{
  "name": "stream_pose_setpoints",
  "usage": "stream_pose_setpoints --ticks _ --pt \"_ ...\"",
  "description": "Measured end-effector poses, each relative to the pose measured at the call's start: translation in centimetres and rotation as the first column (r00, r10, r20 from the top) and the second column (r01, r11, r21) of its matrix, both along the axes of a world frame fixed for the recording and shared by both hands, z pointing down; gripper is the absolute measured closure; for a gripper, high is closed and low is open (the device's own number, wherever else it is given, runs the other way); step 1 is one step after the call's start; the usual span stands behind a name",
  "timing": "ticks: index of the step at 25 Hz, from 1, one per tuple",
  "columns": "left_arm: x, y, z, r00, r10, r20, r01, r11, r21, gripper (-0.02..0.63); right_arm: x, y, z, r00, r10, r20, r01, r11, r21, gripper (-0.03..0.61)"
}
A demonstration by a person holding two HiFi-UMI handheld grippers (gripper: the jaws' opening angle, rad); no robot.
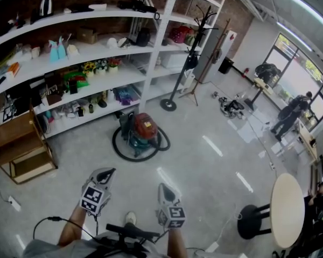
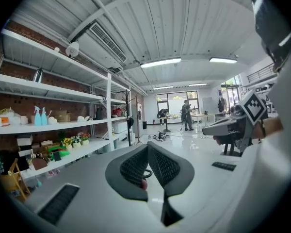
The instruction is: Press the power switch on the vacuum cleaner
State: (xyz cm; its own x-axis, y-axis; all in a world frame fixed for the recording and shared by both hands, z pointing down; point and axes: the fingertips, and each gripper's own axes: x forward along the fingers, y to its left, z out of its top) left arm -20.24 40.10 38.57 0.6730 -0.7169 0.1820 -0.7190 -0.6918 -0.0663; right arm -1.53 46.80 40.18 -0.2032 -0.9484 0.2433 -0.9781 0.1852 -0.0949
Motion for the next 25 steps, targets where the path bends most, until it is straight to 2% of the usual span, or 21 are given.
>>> stream_pose_setpoints --ticks 13,25 --pt "4.8 -7.2 0.0 0.999 -0.022 0.025 0.022 1.0 0.002 0.607 4.7 -8.0 0.4 0.999 -0.031 0.023 0.031 1.0 0.003 0.566" --pt "8.9 -10.7 0.7 0.999 -0.04 0.032 0.04 0.999 0.002 0.607 8.7 -11.9 1.7 0.998 -0.048 0.048 0.048 0.999 0.008 0.566"
